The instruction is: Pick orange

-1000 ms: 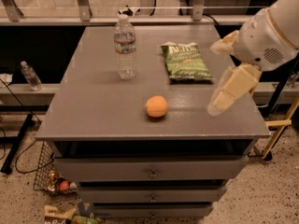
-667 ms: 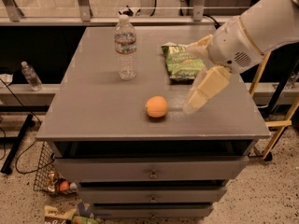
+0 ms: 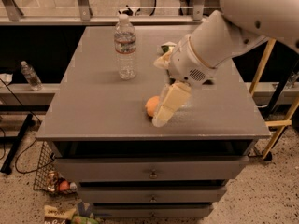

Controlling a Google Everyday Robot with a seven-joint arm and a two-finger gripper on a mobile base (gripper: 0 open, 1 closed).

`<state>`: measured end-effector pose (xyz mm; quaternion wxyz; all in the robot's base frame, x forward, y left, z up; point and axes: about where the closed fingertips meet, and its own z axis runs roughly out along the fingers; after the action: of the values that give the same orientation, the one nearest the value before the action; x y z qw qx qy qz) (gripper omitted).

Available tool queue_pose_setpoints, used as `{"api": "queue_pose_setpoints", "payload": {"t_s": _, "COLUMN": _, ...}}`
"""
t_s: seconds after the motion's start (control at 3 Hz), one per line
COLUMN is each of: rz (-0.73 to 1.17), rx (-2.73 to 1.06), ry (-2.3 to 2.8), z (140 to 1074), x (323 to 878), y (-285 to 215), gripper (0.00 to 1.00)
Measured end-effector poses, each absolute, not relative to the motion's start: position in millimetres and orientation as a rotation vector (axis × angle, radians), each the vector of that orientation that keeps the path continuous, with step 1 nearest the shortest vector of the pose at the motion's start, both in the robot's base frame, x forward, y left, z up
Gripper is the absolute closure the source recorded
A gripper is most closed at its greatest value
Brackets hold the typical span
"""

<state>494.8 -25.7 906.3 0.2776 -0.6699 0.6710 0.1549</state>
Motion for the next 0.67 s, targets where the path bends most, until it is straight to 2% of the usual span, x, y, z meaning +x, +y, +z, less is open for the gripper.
{"api": "queue_pose_setpoints", "payload": {"t_s": 0.67, "rz": 0.377, "rx": -1.878, "ry": 1.843, "z": 859, "x": 499, "y": -8, "gripper": 0.00}}
